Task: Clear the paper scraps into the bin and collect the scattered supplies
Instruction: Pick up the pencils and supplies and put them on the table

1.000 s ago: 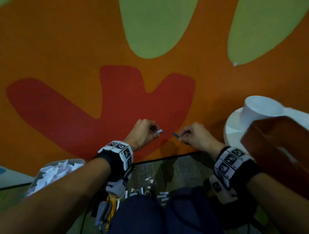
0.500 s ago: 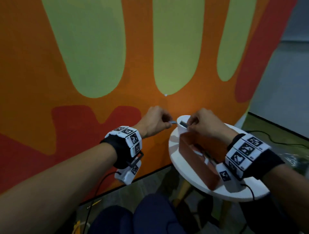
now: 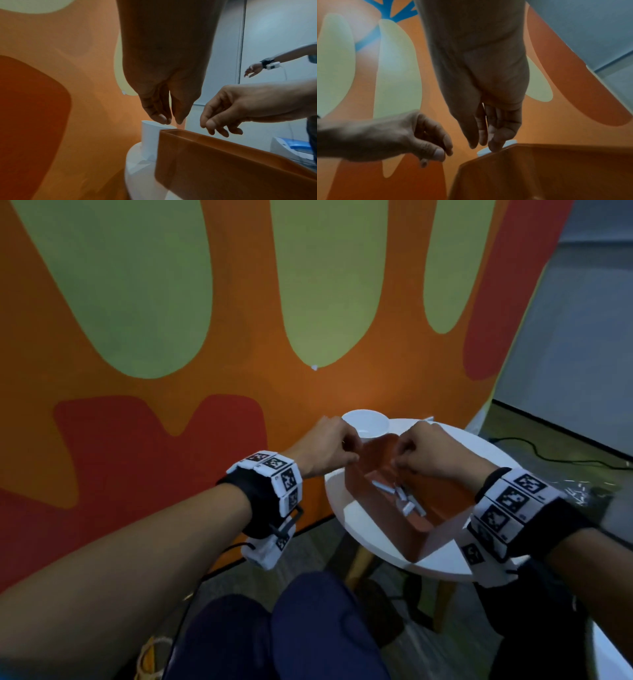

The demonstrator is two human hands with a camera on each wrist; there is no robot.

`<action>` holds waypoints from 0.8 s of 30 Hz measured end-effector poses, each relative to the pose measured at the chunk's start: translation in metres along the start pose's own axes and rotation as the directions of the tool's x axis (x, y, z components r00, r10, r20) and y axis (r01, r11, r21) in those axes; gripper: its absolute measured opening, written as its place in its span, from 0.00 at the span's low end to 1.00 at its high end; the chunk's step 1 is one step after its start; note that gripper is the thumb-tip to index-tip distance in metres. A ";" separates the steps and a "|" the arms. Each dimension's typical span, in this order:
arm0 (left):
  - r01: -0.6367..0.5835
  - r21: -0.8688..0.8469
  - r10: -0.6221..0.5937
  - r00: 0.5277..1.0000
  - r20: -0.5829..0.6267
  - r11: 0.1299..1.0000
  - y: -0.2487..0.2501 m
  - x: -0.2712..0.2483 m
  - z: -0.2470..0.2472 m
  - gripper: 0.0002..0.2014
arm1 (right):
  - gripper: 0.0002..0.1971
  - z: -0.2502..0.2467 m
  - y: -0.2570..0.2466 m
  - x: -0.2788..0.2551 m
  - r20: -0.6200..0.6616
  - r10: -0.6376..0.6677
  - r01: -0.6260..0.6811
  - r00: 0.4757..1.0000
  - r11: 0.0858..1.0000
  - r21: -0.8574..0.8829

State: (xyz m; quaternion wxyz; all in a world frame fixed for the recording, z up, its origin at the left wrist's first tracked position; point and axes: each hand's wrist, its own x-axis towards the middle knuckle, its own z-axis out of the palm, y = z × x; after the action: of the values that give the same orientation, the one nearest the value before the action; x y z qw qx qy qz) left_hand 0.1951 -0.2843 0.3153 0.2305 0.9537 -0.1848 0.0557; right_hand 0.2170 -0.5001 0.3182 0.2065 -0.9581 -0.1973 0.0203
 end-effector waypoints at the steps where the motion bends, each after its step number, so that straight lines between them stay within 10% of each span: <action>1: 0.020 0.007 -0.020 1.000 -0.007 1.000 -0.010 -0.006 -0.005 0.05 | 0.07 0.002 -0.007 0.002 -0.022 -0.022 0.023 1.000 0.999 0.046; 6: 0.170 0.030 -0.171 0.985 0.002 0.985 -0.067 -0.048 -0.022 0.05 | 0.04 0.033 -0.068 0.020 -0.018 -0.211 0.210 0.977 0.960 0.187; 14: 0.436 0.016 -0.437 0.898 0.061 0.900 -0.164 -0.140 -0.010 0.05 | 0.05 0.153 -0.147 0.063 0.336 -0.326 0.216 0.883 0.920 0.326; 24: 0.762 -0.096 -0.746 0.647 0.160 0.640 -0.312 -0.284 0.127 0.08 | 0.08 0.386 -0.147 0.089 0.673 -0.198 0.073 0.713 0.975 0.210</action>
State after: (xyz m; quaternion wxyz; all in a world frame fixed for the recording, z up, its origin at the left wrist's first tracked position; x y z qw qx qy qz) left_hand 0.0533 0.0073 0.0172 0.2956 0.9244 0.2140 -0.1106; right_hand 0.1980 -0.1928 0.0286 0.1992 -0.8436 -0.3272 0.3764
